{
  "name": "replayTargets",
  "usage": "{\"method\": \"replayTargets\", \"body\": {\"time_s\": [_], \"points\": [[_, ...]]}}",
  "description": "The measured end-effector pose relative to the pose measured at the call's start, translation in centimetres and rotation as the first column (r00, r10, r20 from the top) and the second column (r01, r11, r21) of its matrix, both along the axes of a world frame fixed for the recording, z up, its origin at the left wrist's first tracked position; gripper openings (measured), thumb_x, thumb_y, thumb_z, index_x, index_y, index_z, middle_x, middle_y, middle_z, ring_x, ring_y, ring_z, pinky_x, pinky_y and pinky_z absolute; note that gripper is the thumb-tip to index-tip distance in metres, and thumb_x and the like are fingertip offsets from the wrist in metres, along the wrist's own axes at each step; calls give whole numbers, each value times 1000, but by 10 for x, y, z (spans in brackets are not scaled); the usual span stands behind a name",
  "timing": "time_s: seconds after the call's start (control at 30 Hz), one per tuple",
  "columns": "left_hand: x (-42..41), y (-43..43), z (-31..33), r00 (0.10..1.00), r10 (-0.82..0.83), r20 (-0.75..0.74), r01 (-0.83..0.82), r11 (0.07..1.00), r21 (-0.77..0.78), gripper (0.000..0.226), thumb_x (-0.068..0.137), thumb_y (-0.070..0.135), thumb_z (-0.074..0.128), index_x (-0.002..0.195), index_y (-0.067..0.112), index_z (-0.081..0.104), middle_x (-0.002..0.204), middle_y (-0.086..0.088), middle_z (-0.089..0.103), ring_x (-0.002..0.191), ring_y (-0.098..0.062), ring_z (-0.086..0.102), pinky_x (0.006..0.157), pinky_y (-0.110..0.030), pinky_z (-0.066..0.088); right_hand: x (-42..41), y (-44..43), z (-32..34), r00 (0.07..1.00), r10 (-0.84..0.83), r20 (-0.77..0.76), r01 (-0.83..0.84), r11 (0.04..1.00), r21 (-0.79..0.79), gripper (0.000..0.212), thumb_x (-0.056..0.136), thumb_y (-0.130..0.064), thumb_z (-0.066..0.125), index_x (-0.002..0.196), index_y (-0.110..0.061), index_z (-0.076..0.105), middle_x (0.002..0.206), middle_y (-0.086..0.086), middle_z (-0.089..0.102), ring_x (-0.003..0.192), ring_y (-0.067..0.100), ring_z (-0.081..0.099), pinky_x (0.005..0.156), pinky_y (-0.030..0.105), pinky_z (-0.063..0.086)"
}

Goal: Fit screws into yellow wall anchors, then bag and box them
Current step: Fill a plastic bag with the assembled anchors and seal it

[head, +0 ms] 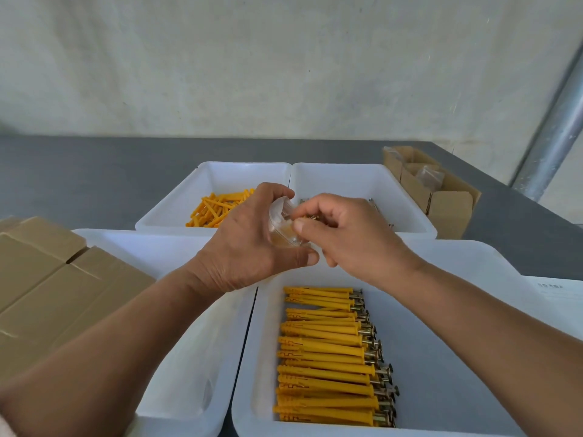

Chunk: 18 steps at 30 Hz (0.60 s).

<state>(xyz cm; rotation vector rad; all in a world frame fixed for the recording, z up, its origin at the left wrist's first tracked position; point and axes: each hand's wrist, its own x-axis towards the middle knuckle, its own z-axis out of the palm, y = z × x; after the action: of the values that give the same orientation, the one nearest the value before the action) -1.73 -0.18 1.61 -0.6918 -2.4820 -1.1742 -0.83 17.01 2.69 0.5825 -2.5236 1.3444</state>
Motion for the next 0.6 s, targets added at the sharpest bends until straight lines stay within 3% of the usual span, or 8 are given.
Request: {"method": "replayTargets", "body": {"time_s": [0.1, 0.23, 0.33, 0.43, 0.53, 0.6], "points": [[0, 1, 0, 1000, -7, -11, 7, 1000, -13, 83, 54, 55, 82, 123, 29, 43, 102, 14, 64, 95, -4, 62, 80, -16, 48, 4, -8, -3, 999, 18, 28, -19, 998, 58, 15, 95, -32, 58, 102, -28, 71, 66, -8, 64, 45, 4, 57, 51, 21, 49], [-1, 0, 0, 1000, 3, -25, -3, 1000, -7, 82, 56, 54, 87, 120, 28, 44, 102, 12, 64, 92, -2, 61, 78, -13, 48, 7, -9, 0, 998, 46, 47, -51, 993, 107, 37, 102, -37, 43, 92, -10, 66, 51, -4, 57, 44, 9, 59, 52, 27, 48], [-1, -1, 0, 1000, 14, 5, -14, 1000, 21, 83, 53, 53, 85, 121, 26, 45, 102, 10, 64, 93, -7, 62, 80, -20, 50, 5, -5, 6, 999, 29, 12, -31, 992, 123, 39, 102, -39, 38, 96, -13, 67, 71, 2, 70, 45, 9, 61, 47, 18, 44], [-2, -1, -1, 999, 36, 36, -38, 999, 37, 81, 52, 52, 81, 121, 29, 46, 105, 12, 61, 100, -6, 59, 84, -18, 47, 3, 3, 11, 997, -70, -44, 74, 993, 95, 30, 100, -31, 42, 91, -23, 69, 86, -1, 72, 51, 10, 63, 51, 21, 49], [-3, -2, 0, 997, 57, 60, -60, 997, 57, 79, 51, 52, 81, 119, 32, 46, 103, 13, 60, 101, -5, 58, 82, -14, 44, -3, 16, 14, 975, -183, -127, 214, 929, 302, 28, 98, -25, 43, 90, -18, 69, 83, -3, 70, 67, 14, 64, 66, 34, 54], [-3, -2, 0, 996, 67, 64, -70, 996, 53, 79, 50, 53, 80, 119, 32, 46, 103, 14, 60, 100, -3, 57, 79, -10, 42, -5, 23, 13, 982, -182, -48, 180, 828, 530, 27, 98, -25, 43, 89, -18, 67, 81, -1, 67, 74, 19, 63, 69, 36, 54]]}}
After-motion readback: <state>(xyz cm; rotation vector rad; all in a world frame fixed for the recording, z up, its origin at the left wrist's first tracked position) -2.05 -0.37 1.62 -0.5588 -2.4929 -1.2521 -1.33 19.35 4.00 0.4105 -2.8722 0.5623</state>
